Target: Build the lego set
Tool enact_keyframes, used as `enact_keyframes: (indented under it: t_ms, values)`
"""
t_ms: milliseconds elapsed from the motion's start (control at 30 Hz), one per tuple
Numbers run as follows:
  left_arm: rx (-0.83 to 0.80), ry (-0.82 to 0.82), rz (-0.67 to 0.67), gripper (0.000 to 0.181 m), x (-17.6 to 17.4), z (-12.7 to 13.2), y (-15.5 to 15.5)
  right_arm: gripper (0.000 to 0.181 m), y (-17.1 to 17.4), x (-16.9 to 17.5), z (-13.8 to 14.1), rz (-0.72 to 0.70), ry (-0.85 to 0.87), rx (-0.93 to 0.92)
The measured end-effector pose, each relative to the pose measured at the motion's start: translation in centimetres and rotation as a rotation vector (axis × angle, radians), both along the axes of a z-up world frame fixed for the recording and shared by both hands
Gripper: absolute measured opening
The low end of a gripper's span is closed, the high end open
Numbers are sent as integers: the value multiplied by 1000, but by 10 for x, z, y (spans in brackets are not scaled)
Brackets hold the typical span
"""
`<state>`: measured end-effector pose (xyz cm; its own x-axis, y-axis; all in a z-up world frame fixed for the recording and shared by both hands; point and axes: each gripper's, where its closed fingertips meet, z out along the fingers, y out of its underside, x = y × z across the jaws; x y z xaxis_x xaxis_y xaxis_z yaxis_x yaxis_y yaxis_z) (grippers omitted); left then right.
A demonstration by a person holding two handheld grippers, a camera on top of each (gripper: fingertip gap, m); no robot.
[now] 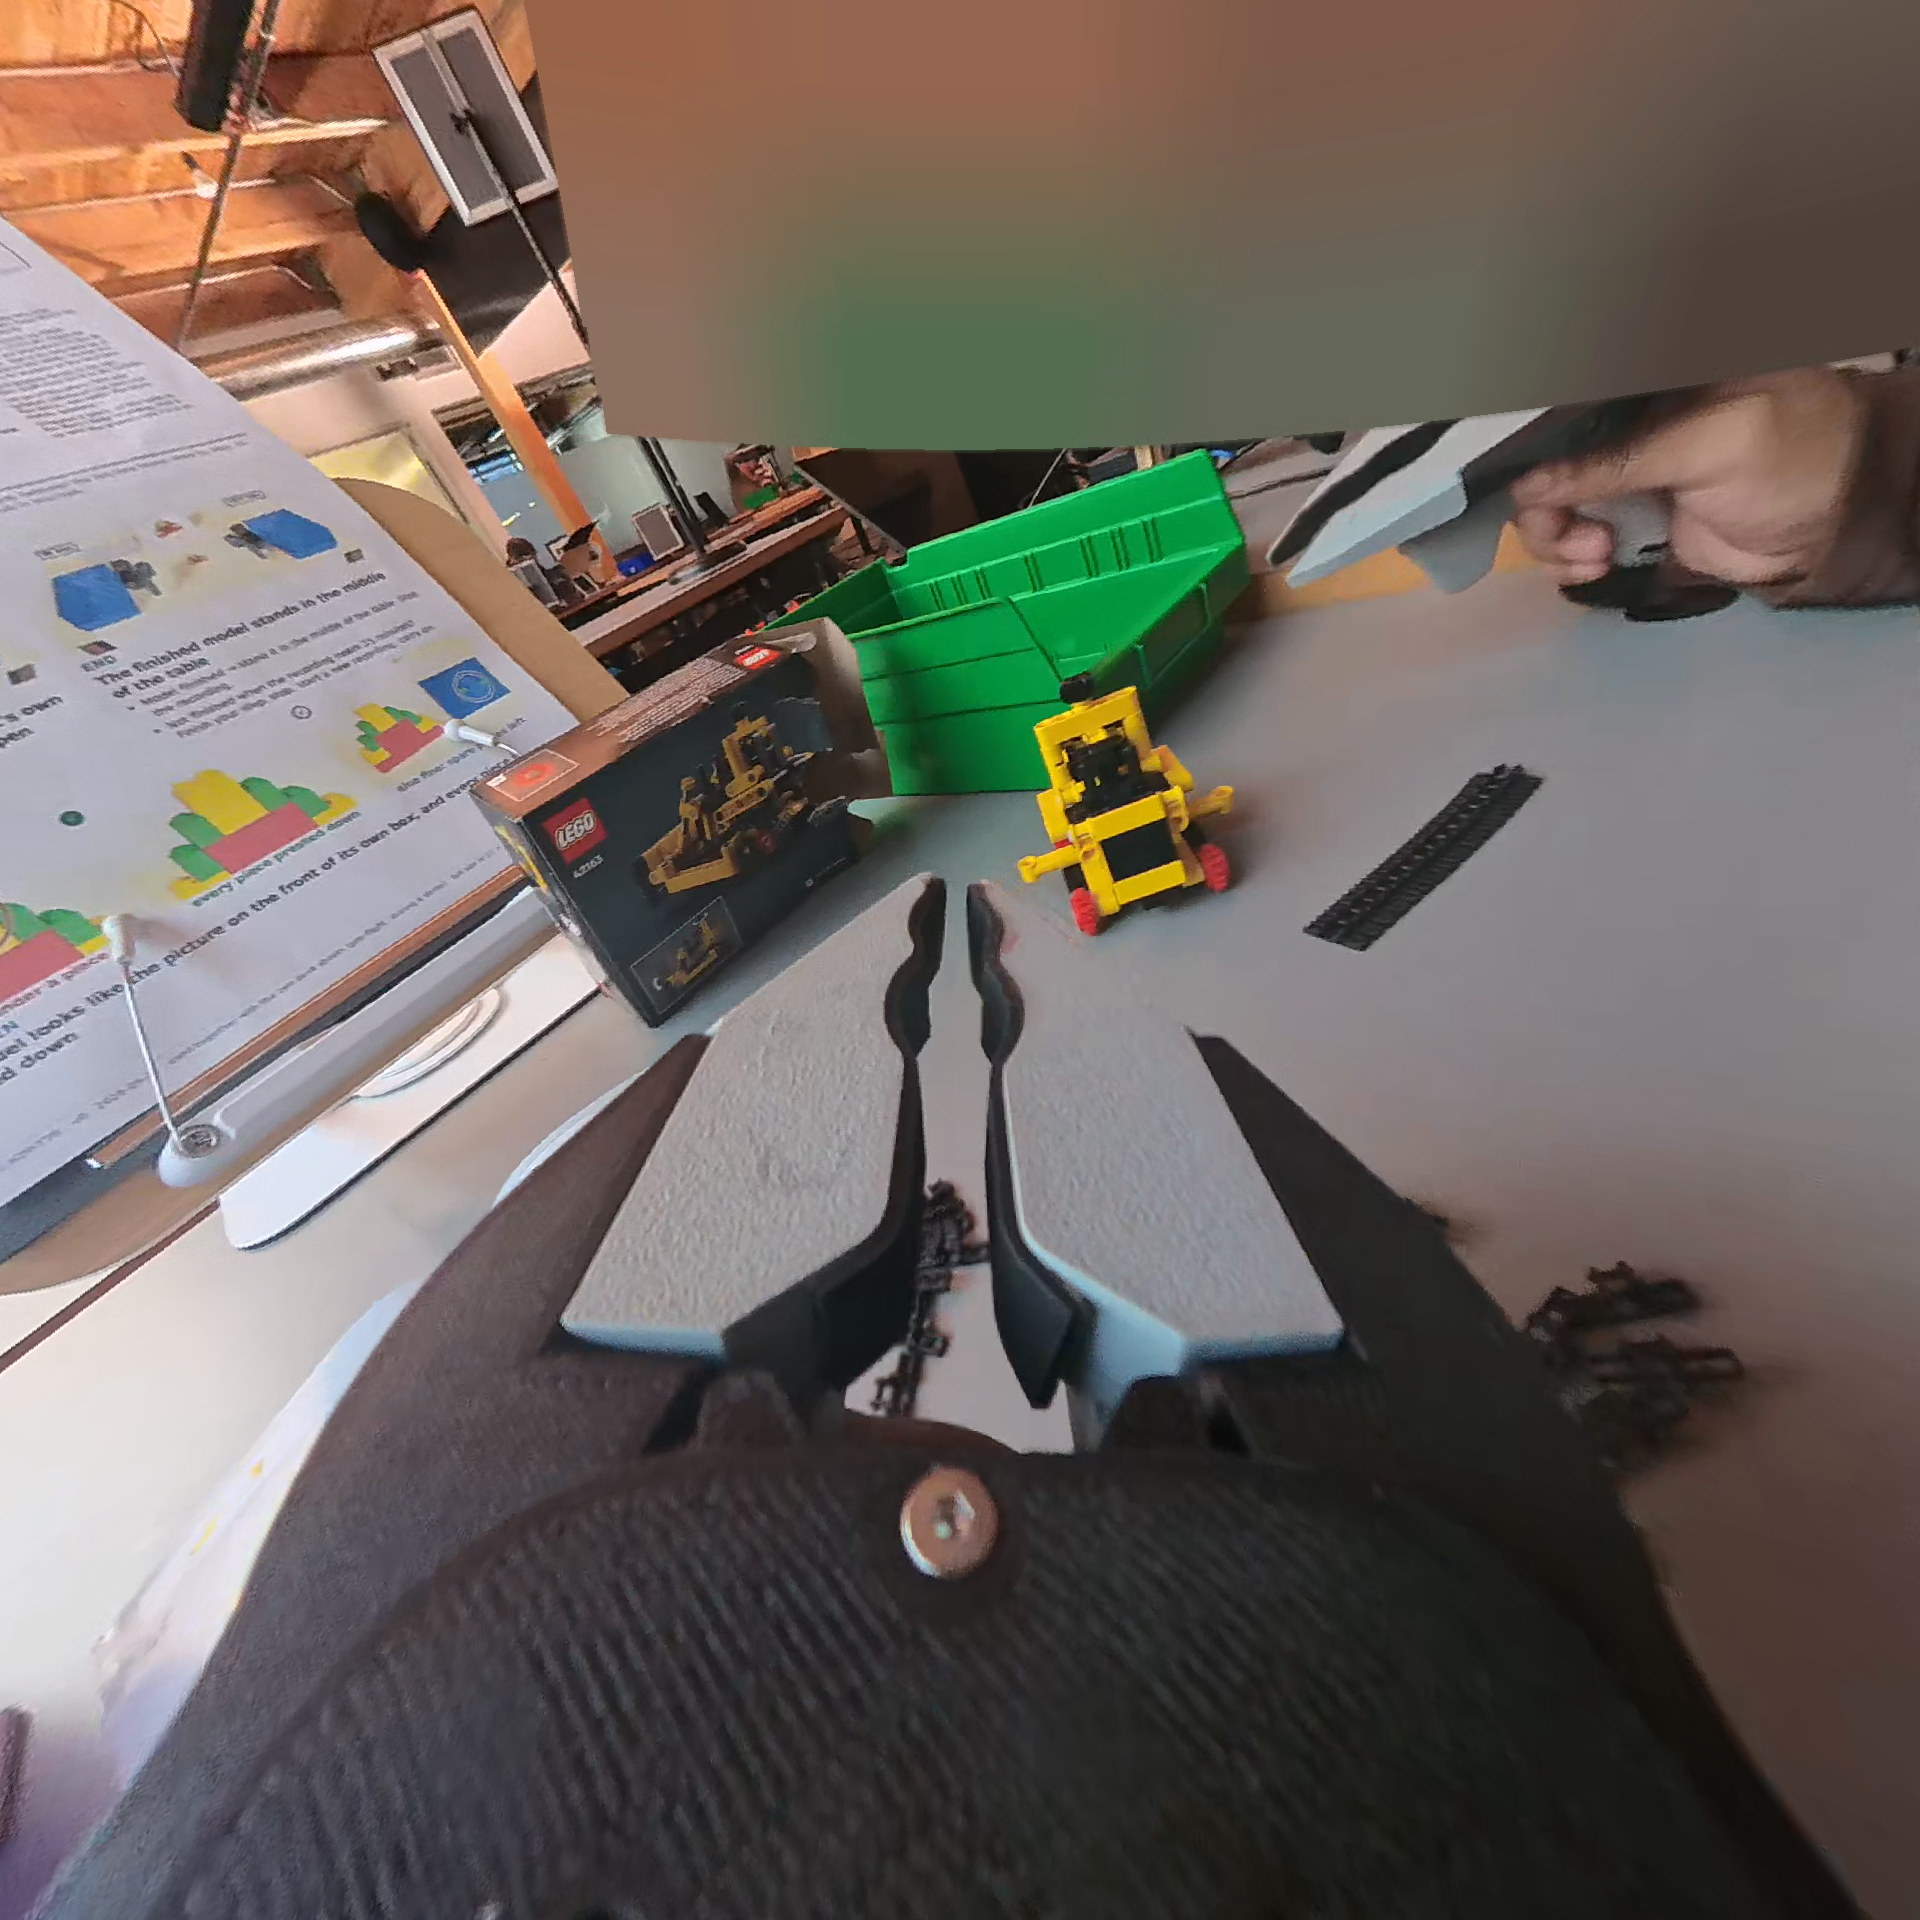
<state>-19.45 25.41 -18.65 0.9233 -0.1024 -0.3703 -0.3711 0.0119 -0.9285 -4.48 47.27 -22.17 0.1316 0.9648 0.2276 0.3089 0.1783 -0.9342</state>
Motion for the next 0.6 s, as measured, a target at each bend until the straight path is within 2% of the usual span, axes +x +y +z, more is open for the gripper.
enact_keyframes:
  t_ms: [433, 600]
  values:
    - [-54, 190, 41, 1, 11, -16, -4, 18, -10, -2, -1, 20, -8, 4]
    - [-66, 240, 91, 0, 8, -19, -2, 13, -26, 2, 5, 7, 10, 91]
